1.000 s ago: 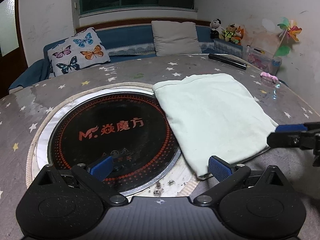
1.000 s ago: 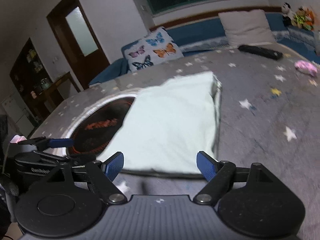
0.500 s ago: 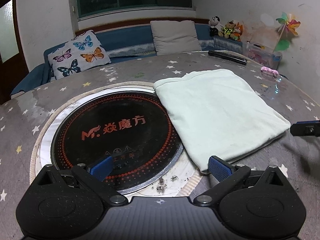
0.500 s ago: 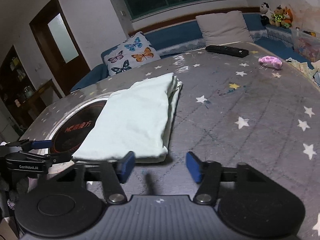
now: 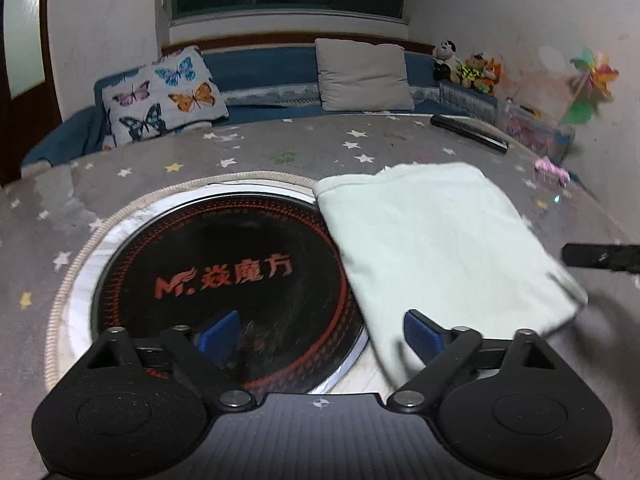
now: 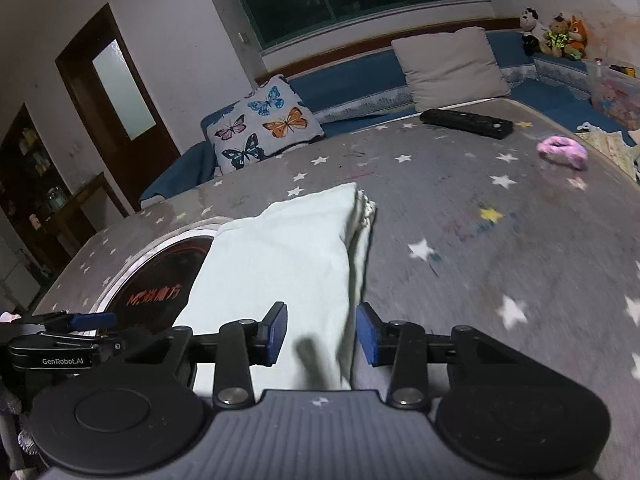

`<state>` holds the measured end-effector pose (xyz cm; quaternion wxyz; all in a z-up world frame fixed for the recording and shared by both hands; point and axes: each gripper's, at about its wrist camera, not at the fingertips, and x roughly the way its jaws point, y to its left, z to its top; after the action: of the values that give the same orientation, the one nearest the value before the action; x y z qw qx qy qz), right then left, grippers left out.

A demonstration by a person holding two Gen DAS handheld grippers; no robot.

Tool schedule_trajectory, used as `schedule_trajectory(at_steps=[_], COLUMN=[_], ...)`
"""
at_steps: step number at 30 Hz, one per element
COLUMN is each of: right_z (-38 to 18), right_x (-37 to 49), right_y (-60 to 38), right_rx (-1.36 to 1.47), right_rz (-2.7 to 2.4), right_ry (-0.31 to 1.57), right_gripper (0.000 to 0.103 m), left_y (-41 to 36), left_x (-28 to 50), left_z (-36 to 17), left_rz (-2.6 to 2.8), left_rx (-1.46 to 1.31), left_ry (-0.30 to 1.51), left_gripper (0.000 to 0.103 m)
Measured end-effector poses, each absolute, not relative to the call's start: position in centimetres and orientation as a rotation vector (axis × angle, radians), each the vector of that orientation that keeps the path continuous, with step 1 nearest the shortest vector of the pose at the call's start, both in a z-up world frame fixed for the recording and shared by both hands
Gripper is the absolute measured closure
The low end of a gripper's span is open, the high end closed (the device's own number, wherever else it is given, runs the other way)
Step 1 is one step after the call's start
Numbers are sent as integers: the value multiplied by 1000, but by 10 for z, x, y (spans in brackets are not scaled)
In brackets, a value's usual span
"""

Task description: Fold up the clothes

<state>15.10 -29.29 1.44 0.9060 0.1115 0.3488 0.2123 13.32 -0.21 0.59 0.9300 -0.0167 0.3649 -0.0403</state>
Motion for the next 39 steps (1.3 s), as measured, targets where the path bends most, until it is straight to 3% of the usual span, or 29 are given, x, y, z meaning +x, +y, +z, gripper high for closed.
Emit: schedule_trajectory(at_steps=[3, 11, 17, 19, 21, 27, 39], right_z=[12, -4, -9, -8, -9, -10, 16], right_x=[171, 201, 209, 212, 213, 214, 192], right_y=[-282, -267, -266, -266, -267, -269, -299], right_rx=[210, 181, 204, 205, 228, 300, 353], right_rz=[440, 415, 435, 443, 454, 469, 439], right_ry=[732, 754, 753, 755, 760, 753, 666], right_gripper=[54, 47, 49, 53, 65, 87, 91], left_y=[-3, -8, -10, -11, -13, -19, -54], left_x=[147, 183, 194, 195, 197, 198, 198], left_z=[7, -1, -7, -8, -8, -4, 27], left_rz=[-92, -111, -131, -138, -150, -163, -255], left_rx=[-68, -126, -140, -141, -145, -143, -120], left_ry=[756, 800, 820, 820, 822, 807, 740], left_gripper=[26, 43, 56, 60, 71, 95, 99])
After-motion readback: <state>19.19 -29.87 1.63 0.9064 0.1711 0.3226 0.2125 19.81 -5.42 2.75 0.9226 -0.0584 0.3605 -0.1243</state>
